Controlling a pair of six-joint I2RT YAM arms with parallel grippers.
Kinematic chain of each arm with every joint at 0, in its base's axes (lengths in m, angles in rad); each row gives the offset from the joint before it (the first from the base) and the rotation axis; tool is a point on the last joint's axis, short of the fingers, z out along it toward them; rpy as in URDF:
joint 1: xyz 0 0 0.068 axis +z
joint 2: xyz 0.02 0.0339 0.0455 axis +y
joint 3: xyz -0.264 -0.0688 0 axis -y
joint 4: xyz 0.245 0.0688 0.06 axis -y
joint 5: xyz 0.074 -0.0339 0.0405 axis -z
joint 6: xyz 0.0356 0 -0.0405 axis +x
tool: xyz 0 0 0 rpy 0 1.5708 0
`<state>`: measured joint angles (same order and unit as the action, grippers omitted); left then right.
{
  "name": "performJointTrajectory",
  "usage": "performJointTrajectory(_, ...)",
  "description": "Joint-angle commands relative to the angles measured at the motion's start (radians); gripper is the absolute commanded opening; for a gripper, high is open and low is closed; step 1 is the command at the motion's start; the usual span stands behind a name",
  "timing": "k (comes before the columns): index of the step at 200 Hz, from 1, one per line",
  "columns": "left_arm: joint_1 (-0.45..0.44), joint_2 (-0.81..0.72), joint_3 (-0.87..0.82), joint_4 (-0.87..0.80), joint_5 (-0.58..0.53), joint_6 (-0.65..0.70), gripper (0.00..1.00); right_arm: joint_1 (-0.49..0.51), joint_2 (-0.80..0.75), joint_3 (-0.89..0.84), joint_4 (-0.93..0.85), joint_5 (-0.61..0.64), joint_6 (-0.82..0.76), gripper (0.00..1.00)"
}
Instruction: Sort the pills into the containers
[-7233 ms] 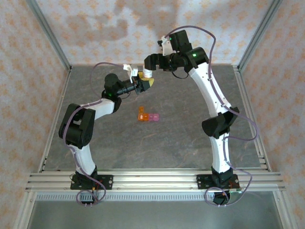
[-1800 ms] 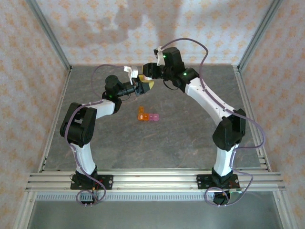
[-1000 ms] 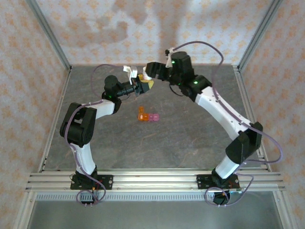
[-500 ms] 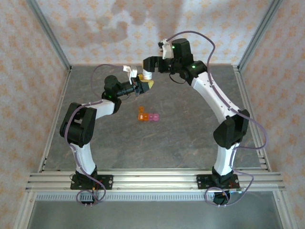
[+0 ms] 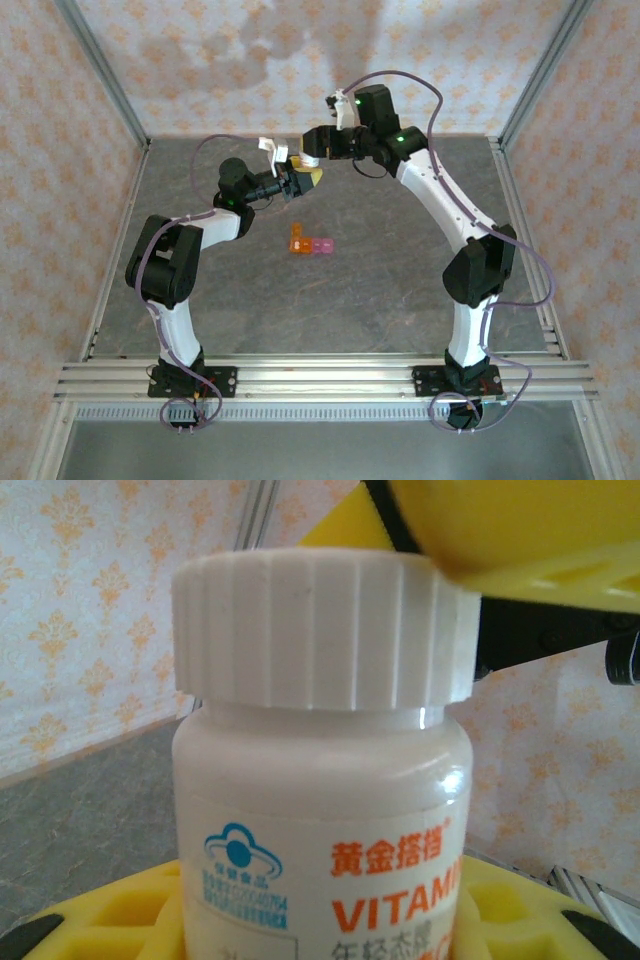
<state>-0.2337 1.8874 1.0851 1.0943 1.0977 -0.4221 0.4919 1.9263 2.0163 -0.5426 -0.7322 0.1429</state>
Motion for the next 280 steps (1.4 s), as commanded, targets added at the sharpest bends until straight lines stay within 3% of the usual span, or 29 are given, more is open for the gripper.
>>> performJointTrajectory(1, 0.000, -0.019, 0.020, 0.068, 0.025, -0.009, 0.00, 0.010, 0.017, 0.039, -0.008, -0.017, -0.003, 0.49)
performJointTrajectory(39, 0.000, -0.019, 0.022, 0.068, 0.022, -0.009, 0.00, 0.037, -0.026, -0.044, 0.045, 0.061, 0.051, 0.37)
performJointTrajectory(83, 0.000, -0.015, 0.022, 0.072, 0.007, -0.003, 0.00, 0.177, -0.163, -0.310, 0.261, 0.415, 0.228, 0.35)
performJointTrajectory(105, 0.000, -0.013, 0.020, 0.072, 0.003, -0.004, 0.00, 0.266, -0.188, -0.367, 0.315, 0.613, 0.319, 0.35)
performJointTrajectory(125, 0.000, -0.011, 0.018, 0.072, -0.005, -0.003, 0.00, 0.313, -0.175, -0.358, 0.328, 0.692, 0.396, 0.34)
performJointTrajectory(164, 0.000, -0.009, 0.012, 0.073, -0.005, -0.001, 0.00, 0.307, -0.148, -0.254, 0.264, 0.659, 0.366, 0.38)
performJointTrajectory(196, 0.000, -0.011, 0.016, 0.073, -0.002, -0.003, 0.00, 0.221, -0.244, -0.295, 0.270, 0.562, 0.303, 0.65)
performJointTrajectory(222, -0.001, -0.008, 0.022, 0.075, 0.010, -0.008, 0.00, 0.129, -0.308, -0.342, 0.289, 0.431, 0.235, 0.79)
performJointTrajectory(280, 0.000, -0.004, 0.036, 0.084, 0.053, -0.054, 0.00, -0.029, -0.222, -0.237, 0.169, 0.090, 0.045, 0.83)
